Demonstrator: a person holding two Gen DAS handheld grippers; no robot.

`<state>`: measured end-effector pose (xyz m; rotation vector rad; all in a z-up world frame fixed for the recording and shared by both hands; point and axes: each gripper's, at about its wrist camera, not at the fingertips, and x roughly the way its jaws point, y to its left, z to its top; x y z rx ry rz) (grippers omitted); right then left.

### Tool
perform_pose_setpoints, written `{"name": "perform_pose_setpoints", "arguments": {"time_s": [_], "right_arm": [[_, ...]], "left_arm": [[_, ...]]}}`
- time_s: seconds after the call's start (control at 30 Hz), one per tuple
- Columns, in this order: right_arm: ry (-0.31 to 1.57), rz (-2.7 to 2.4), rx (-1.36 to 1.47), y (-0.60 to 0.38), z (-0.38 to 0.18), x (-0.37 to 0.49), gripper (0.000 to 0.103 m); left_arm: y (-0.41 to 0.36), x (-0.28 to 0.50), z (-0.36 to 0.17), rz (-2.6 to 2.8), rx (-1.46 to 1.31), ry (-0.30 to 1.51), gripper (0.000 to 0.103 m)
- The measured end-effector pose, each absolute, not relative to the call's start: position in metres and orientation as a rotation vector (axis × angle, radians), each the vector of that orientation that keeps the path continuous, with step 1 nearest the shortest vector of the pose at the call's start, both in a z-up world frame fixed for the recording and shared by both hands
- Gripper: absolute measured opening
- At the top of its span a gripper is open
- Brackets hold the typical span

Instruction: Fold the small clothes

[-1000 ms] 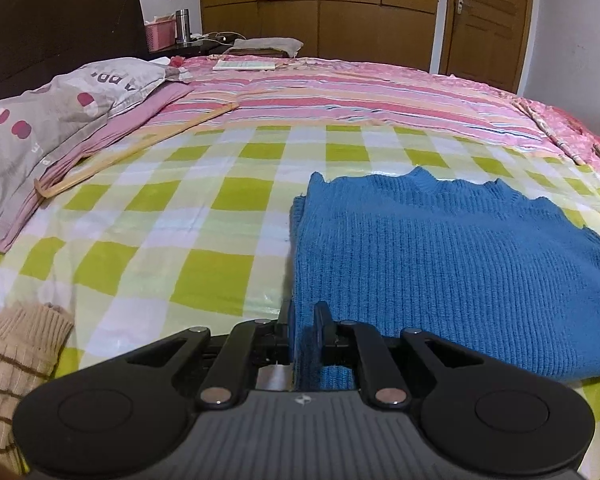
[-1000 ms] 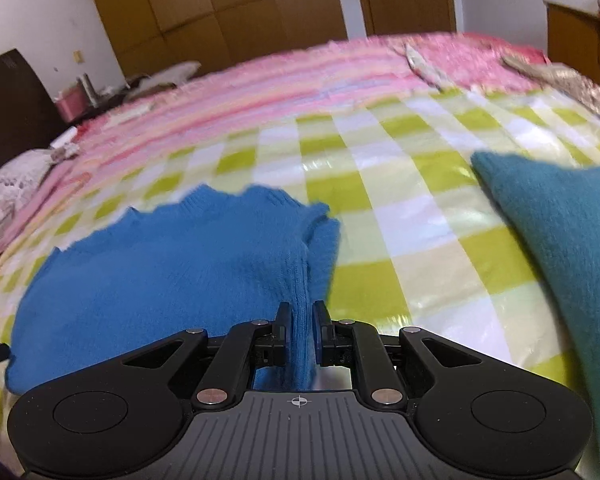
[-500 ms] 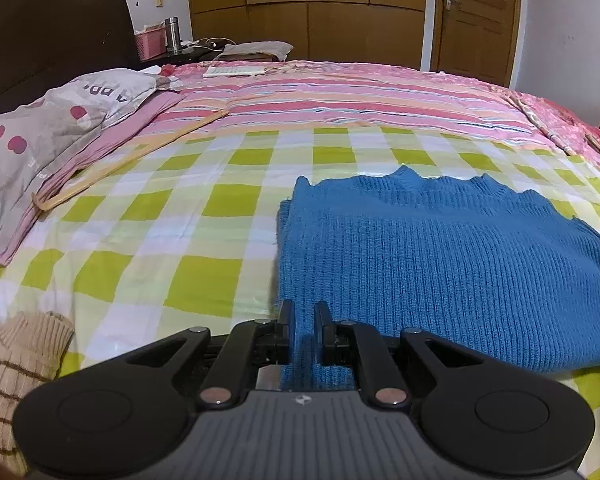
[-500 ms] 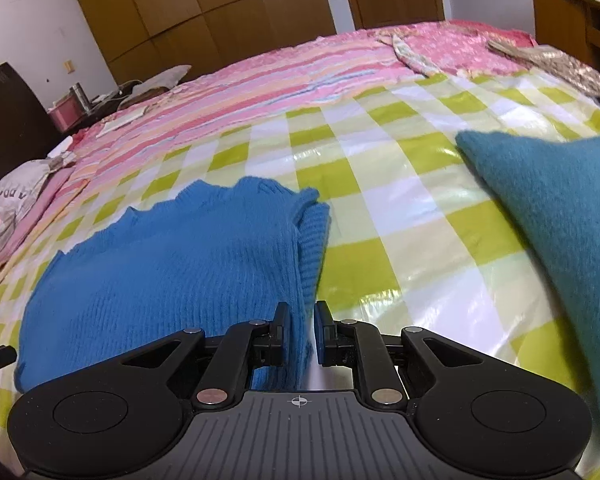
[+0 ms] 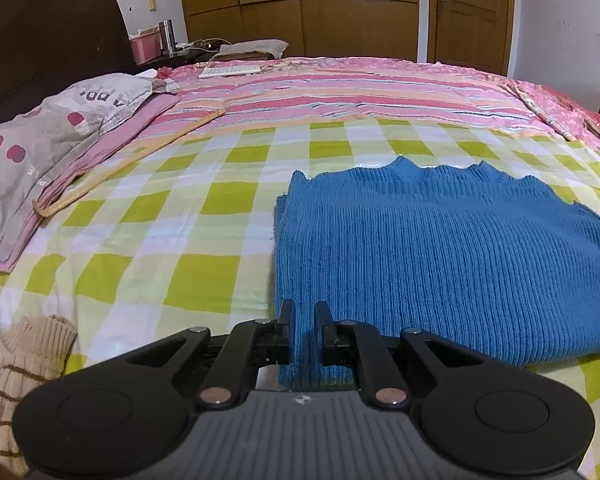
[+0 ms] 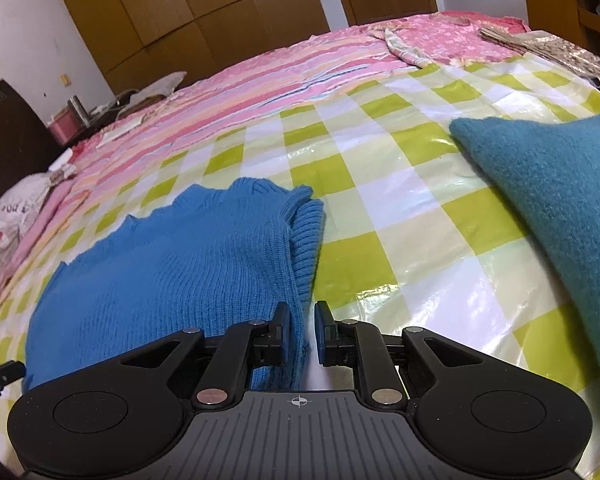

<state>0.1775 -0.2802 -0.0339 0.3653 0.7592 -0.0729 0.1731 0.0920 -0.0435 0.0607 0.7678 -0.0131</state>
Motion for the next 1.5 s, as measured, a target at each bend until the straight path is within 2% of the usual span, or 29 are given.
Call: {"name": "perform_pose_setpoints", "arguments": {"time_s": [0.27,0.57,0.97,1.3,1.37,1.5], "right_arm": [[0.723,-0.06,0.479,-0.3,-0.042,0.161,0.016],[0.754,-0.032,0.566,-0.323,-0.061,0.149,0.019],[0.759,0.015,0.654,-0.345,-0.068,0.142,0.023],[0.759,0.044,0.719,-0.355,-0.069,0.139,0.026],[0.757,0.048,0.723,-0.356,-0.069,0.139,0.026],[0.757,0.053,0.734,-0.357,-0.071,0.138,0.026]], "left_arm": [[0.067,0.161,-0.032,-0.049,0.157,0.712,0.018],[-0.006,0.138,-0.03,-0.225,0.323,0.622,0.021],[-0.115,0.101,-0.074,-0.477,0.664,0.521,0.032],[-0.134,0.079,-0.093,-0.53,0.835,0.391,0.032],[-0.13,0.077,-0.088,-0.563,0.79,0.408,0.04],[-0.135,0.064,-0.092,-0.581,0.826,0.372,0.045]]}}
